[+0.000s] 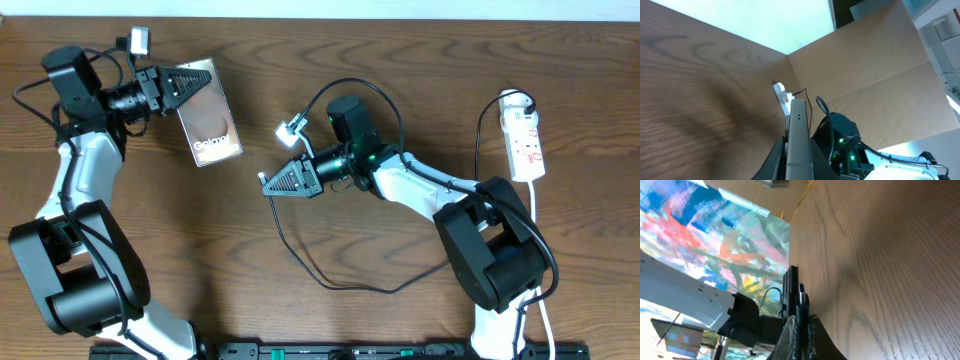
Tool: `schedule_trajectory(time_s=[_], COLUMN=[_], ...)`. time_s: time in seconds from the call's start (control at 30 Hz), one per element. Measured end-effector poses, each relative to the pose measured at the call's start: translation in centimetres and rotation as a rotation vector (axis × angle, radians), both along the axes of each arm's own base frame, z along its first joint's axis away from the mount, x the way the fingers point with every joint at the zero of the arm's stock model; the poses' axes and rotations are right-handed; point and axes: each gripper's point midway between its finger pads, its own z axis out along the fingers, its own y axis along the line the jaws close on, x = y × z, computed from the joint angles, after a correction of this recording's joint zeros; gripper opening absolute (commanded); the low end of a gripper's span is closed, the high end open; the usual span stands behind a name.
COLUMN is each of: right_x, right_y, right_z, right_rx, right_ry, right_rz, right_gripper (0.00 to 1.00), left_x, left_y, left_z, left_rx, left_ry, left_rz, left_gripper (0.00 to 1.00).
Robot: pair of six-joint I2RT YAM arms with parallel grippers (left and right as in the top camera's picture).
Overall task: Plug charger to phone and switch on socket
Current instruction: 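Move the plug toward the bottom edge of the phone in the left gripper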
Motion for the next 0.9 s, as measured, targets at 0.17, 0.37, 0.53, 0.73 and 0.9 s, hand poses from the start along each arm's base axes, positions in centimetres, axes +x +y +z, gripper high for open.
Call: schedule_trajectory(time_s=[0.17,0.37,0.53,0.73,0.9], right_x=[0.0,-0.2,-0.3,0.3,0.3], right_y=[0.2,0.3,0.3,0.9,0.9], right_z=[0.9,2.5,2.3,-0.6,0.3], right_rx=[0.049,0.134,0.149,0.209,0.228], right_ry=[-0.048,-0.130,-0.138,-0.149,-0.145], right_rz=[0.020,0.067,0.083,0.118,0.128], right_gripper=[0.01,0.01,0.01,0.01,0.01], left_x=[-0.1,0.0,0.0,0.1,0.1], left_y=[-2.0,-2.8,-2.8,-2.8,-2.8], left_z=[0.0,-0.1,-0.1,-0.1,-0.1], left_rx=[0.011,0.021,0.023,0.026,0.027], left_ry=[-0.024,-0.029,-0.031,-0.035,-0.038], left_rz=[-0.044,-0.050,-0.047,-0.044,-0.044], left_gripper=[0.08,0.08,0.08,0.08,0.08])
